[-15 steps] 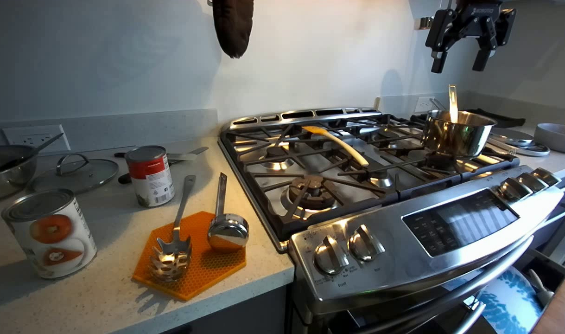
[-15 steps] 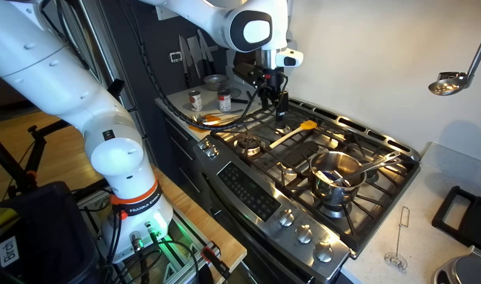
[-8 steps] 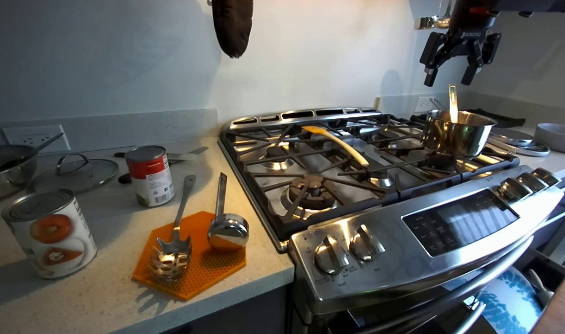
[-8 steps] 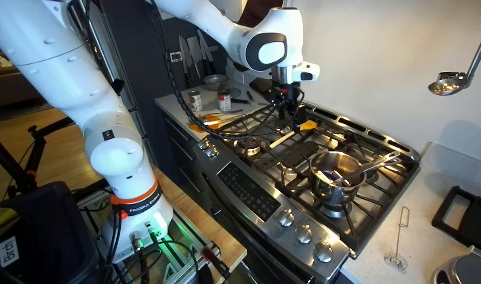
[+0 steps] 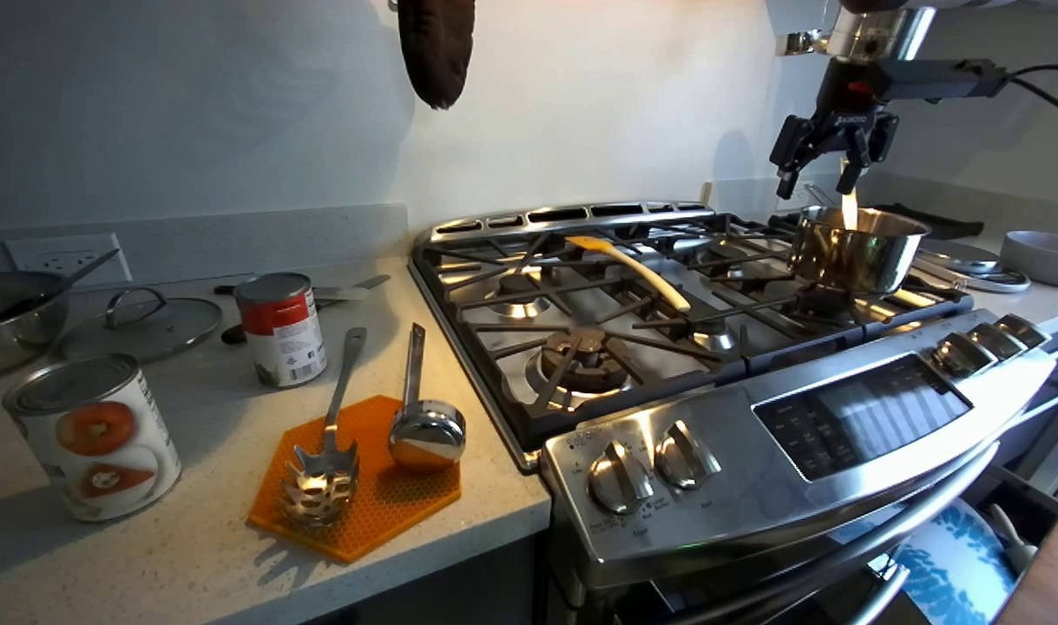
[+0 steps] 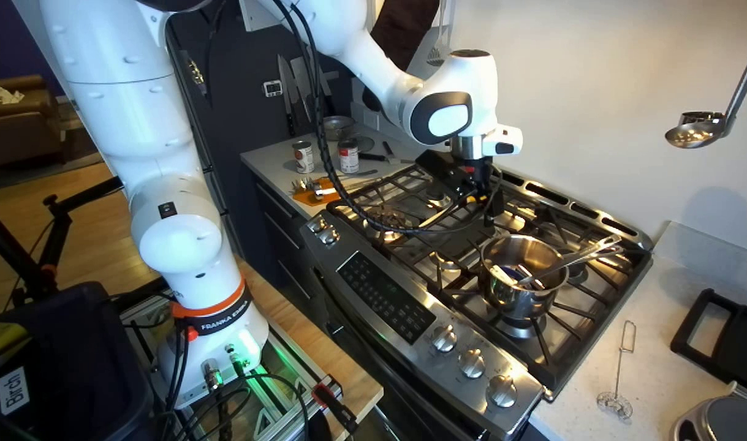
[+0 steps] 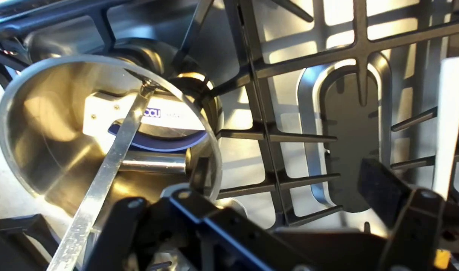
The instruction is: Move the pot to the left and then put the orange spatula on the orange object on the counter
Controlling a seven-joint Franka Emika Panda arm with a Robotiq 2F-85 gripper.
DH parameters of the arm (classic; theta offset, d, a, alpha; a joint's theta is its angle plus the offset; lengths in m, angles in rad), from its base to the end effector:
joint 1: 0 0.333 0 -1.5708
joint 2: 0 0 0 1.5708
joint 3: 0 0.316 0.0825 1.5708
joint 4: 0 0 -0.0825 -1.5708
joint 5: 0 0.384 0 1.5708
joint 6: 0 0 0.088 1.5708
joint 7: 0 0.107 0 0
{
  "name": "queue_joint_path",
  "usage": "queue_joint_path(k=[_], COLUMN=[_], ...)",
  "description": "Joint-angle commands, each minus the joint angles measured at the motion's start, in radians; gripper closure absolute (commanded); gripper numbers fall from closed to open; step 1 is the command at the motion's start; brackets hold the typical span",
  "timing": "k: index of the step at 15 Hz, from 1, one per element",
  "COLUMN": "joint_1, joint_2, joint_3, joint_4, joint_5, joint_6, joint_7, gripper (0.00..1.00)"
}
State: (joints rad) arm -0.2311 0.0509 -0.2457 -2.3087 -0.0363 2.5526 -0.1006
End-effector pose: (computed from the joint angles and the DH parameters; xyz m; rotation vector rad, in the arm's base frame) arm 0.4752 -0.2446 0.3427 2.9951 -0.5241 0.2688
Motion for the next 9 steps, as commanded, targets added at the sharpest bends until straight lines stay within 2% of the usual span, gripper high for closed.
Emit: queue_joint_path(k=[1, 8, 9], joint_1=[-0.029, -0.095, -0.103], joint_2=[0.109, 0.224, 0.238], joint_3=[0.002, 0.029, 0.035], joint_4=[0.067, 0.158, 0.170], joint_5=[0.089, 0.188, 0.199], joint_6=[0.040, 0.036, 0.033], joint_7=[-0.103, -0.201, -0.213], gripper=[0.00, 0.00, 0.13])
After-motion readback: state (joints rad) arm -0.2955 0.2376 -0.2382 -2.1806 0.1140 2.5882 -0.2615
